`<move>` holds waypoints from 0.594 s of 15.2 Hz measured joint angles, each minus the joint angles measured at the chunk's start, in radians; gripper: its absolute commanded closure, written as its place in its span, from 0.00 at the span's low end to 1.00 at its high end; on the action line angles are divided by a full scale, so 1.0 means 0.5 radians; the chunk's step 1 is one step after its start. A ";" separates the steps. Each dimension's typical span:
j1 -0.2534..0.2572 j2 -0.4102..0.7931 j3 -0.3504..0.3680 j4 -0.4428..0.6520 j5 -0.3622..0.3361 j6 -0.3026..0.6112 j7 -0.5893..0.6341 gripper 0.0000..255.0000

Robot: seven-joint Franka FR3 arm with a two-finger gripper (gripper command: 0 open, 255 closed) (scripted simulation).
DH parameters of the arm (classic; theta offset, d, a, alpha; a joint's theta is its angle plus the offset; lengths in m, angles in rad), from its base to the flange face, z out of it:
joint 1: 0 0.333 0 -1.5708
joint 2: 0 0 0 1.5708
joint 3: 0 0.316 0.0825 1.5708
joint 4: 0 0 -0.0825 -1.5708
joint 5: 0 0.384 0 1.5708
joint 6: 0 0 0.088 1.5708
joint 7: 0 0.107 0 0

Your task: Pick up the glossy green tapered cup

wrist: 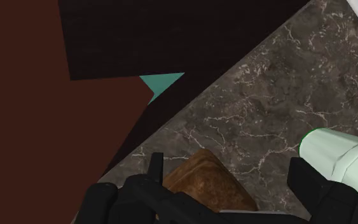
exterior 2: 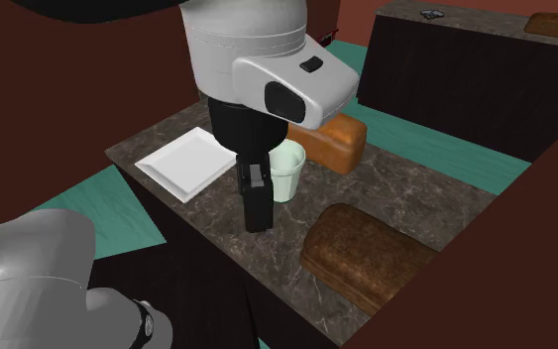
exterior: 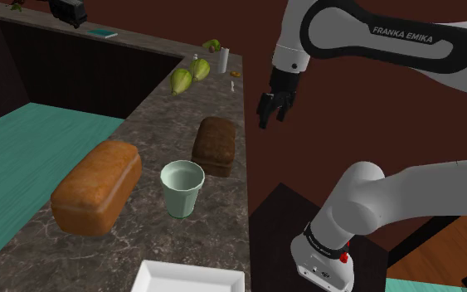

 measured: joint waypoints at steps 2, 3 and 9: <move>0.008 0.008 0.007 -0.022 0.018 0.034 0.008 0.00; 0.017 0.020 0.011 -0.048 0.040 0.083 0.011 0.00; 0.115 0.195 0.089 -0.193 0.243 0.490 0.063 0.00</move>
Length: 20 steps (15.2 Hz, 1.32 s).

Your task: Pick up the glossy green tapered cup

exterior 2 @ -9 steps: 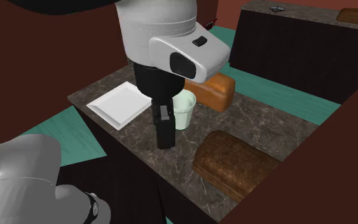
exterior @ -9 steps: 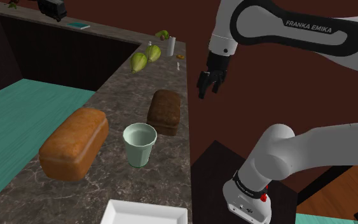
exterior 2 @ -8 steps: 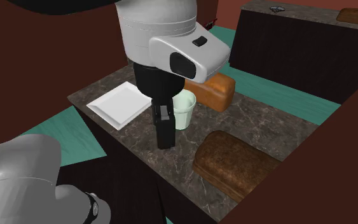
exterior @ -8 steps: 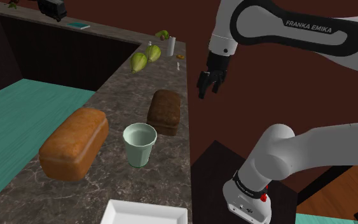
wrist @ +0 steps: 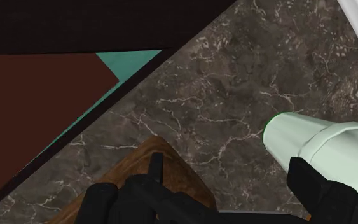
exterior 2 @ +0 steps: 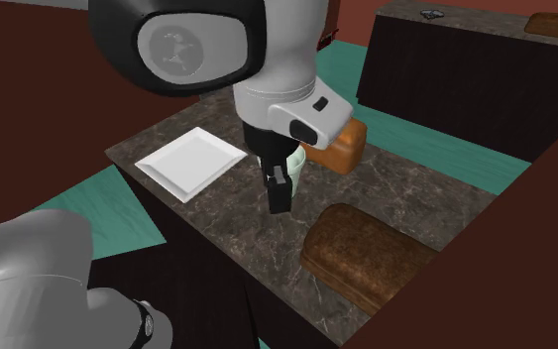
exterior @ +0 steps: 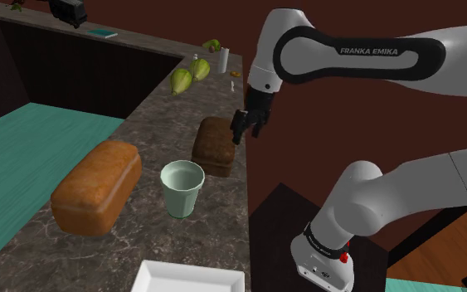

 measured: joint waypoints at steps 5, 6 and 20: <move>0.098 0.219 0.075 -0.047 0.182 0.358 0.019 0.00; 0.120 0.262 0.093 -0.058 0.221 0.433 0.023 0.00; 0.277 0.764 0.194 -0.086 0.520 1.103 -0.080 0.00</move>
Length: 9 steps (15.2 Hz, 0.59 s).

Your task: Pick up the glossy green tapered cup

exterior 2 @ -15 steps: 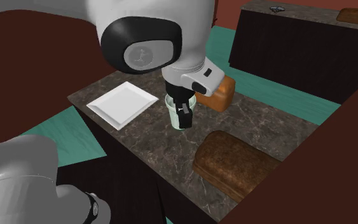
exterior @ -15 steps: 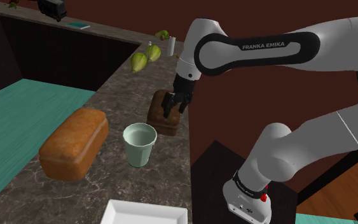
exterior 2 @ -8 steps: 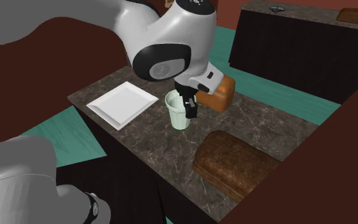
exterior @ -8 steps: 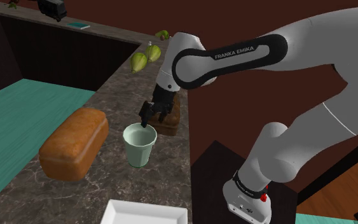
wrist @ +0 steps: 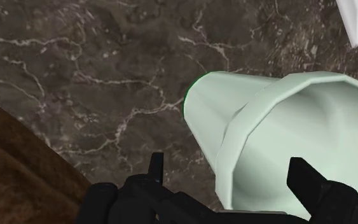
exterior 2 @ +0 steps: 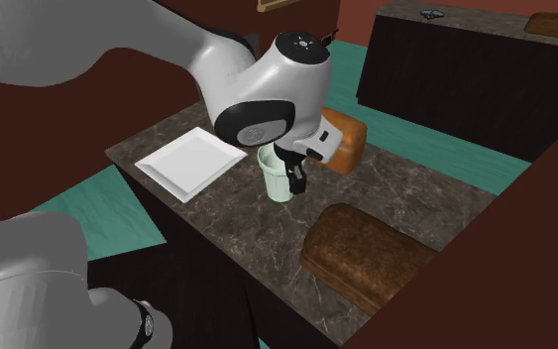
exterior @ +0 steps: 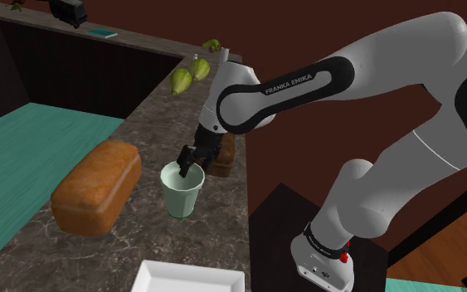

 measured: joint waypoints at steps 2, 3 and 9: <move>0.002 0.014 0.001 -0.009 0.006 0.023 -0.007 1.00; 0.003 0.016 0.002 -0.010 0.008 0.027 -0.008 1.00; 0.002 0.018 0.001 -0.011 0.008 0.032 -0.010 1.00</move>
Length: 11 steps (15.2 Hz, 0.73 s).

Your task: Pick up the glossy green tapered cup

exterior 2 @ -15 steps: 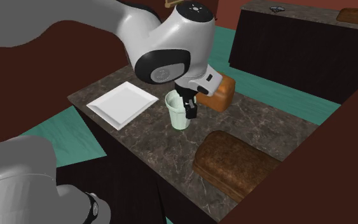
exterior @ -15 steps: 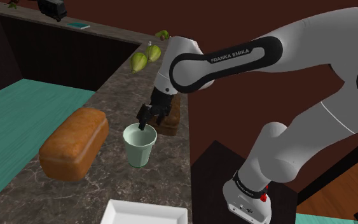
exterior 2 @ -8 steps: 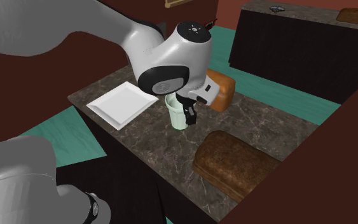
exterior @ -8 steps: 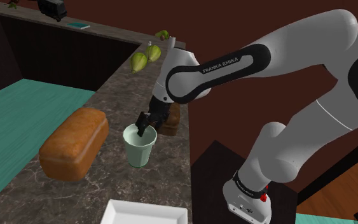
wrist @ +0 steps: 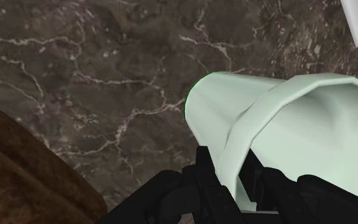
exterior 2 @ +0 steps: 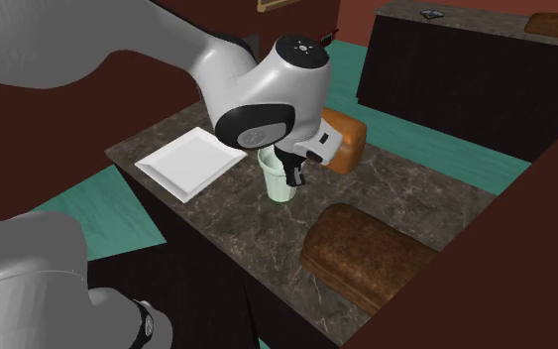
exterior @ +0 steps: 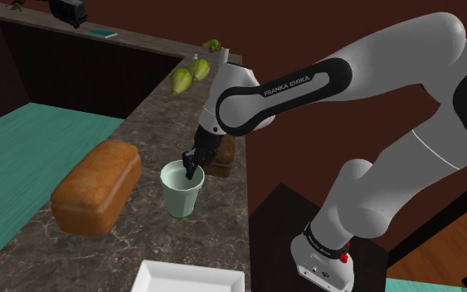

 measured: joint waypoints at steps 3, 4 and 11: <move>0.000 -0.008 0.001 0.005 -0.004 -0.015 0.006 1.00; -0.004 -0.021 -0.002 0.013 -0.010 -0.037 0.010 1.00; -0.022 -0.130 -0.012 0.113 -0.062 -0.241 0.075 1.00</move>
